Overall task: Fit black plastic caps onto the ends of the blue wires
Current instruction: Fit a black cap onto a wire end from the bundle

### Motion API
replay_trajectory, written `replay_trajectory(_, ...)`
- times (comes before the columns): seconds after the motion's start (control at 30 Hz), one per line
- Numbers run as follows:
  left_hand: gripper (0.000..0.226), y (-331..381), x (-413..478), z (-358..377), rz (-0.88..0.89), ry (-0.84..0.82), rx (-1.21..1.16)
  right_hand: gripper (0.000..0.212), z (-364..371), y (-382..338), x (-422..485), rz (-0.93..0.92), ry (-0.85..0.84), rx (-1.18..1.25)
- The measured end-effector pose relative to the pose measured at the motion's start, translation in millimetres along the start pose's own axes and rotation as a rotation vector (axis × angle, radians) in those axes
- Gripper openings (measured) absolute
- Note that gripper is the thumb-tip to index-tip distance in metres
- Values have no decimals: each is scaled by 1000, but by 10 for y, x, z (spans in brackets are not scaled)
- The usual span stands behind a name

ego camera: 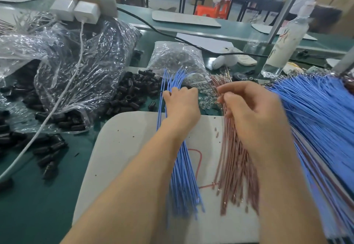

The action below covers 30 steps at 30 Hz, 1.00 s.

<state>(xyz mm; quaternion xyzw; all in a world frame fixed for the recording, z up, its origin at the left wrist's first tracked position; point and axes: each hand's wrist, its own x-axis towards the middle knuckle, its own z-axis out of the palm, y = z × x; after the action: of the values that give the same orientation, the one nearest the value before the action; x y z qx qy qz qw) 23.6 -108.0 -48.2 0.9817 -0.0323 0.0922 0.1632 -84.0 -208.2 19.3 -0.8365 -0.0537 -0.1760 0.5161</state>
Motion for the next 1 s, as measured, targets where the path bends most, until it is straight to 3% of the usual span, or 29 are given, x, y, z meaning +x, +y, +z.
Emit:
replay_trajectory(0.1,24,-62,-7,-131,-72,120,-422,15,139,260,373,206,-88,-400)
replay_trajectory(0.2,21,-250,-42,-332,-249,228,-1014,17,335,440,554,273,-323,-470)
replay_trajectory(0.27,17,-377,-94,-415,-358,209,-1361,29,466,468,547,285,-463,-478)
replay_trajectory(0.37,12,-500,-185,-439,-429,151,-1780,46,632,447,535,248,-501,-552)
replay_trajectory(0.43,10,-559,-240,-408,-500,119,-1954,41,723,427,501,212,-505,-599)
replay_trajectory(0.6,15,-624,-298,-344,-660,36,-2243,31,759,466,479,223,-518,-485)
replay_trajectory(0.73,11,-585,-288,-341,-663,-65,-2279,28,652,520,493,256,-464,-291)
replay_trajectory(0.8,12,-562,-264,-340,-646,-49,-2237,24,597,529,495,309,-453,-85)
replay_trajectory(0.93,12,-551,-267,-331,-629,-15,-2147,6,375,460,545,382,-395,558)
replay_trajectory(1.0,12,-549,-285,-330,-607,-21,-2137,6,279,446,560,374,-375,676)
